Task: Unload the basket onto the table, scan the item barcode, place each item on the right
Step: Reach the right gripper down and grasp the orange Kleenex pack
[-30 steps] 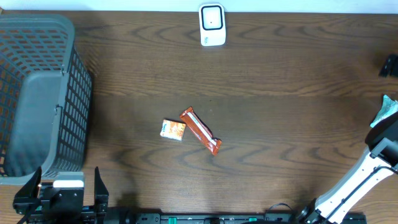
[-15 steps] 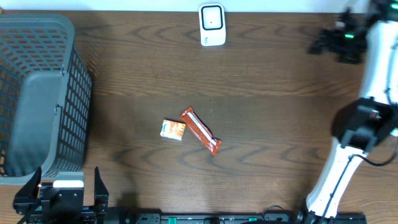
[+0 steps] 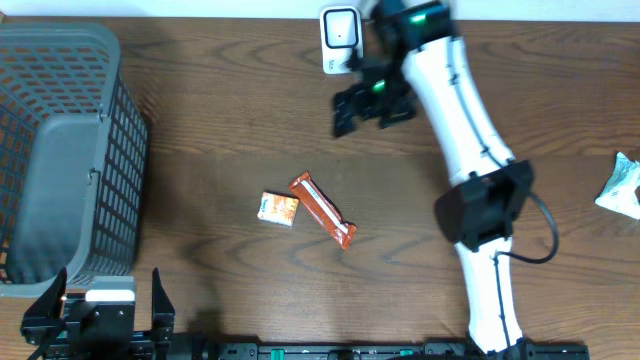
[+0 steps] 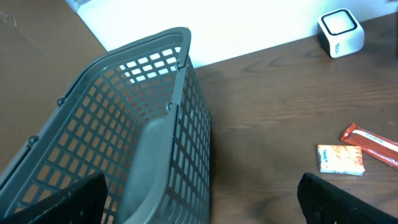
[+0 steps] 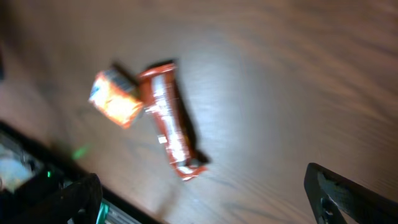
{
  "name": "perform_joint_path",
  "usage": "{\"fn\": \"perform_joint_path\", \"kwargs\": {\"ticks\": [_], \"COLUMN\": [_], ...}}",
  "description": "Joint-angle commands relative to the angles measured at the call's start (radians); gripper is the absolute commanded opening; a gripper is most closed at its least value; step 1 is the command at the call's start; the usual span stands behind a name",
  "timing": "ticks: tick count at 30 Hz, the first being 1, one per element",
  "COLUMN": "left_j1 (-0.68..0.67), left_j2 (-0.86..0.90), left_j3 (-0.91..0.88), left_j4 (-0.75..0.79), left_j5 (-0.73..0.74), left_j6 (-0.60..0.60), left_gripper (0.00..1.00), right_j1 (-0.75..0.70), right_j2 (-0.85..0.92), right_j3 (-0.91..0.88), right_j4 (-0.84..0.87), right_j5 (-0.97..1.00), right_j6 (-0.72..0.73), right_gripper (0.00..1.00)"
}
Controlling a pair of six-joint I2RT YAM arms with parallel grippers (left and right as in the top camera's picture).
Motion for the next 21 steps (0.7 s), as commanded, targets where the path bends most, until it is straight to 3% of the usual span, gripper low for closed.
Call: {"fn": "perform_joint_path", "kwargs": {"ticks": [1, 3, 9, 13, 18, 21], "left_j1": [-0.005, -0.005, -0.005, -0.005, -0.005, -0.005], "left_j2": [-0.007, -0.007, -0.007, -0.007, -0.007, -0.007], "left_j3": [0.000, 0.000, 0.000, 0.000, 0.000, 0.000], "left_j4": [0.001, 0.001, 0.001, 0.001, 0.001, 0.001], "left_j5": [-0.002, -0.002, -0.002, -0.002, -0.002, -0.002], "left_j6": [0.009, 0.009, 0.009, 0.009, 0.009, 0.009], "left_gripper": [0.98, 0.98, 0.98, 0.98, 0.98, 0.98], "right_j1": [0.111, 0.168, 0.310, 0.382, 0.432, 0.452], "right_j2": [-0.045, -0.045, -0.042, -0.042, -0.041, -0.041], "right_j3": [0.012, 0.006, -0.031, -0.081, -0.199, -0.294], "right_j4": [-0.003, -0.002, 0.016, 0.102, 0.160, 0.230], "right_j5": [-0.021, -0.019, -0.006, 0.068, 0.184, 0.181], "right_j6": [-0.034, -0.029, 0.371, 0.486, 0.785, 0.875], "right_gripper": [0.99, 0.99, 0.99, 0.99, 0.99, 0.99]}}
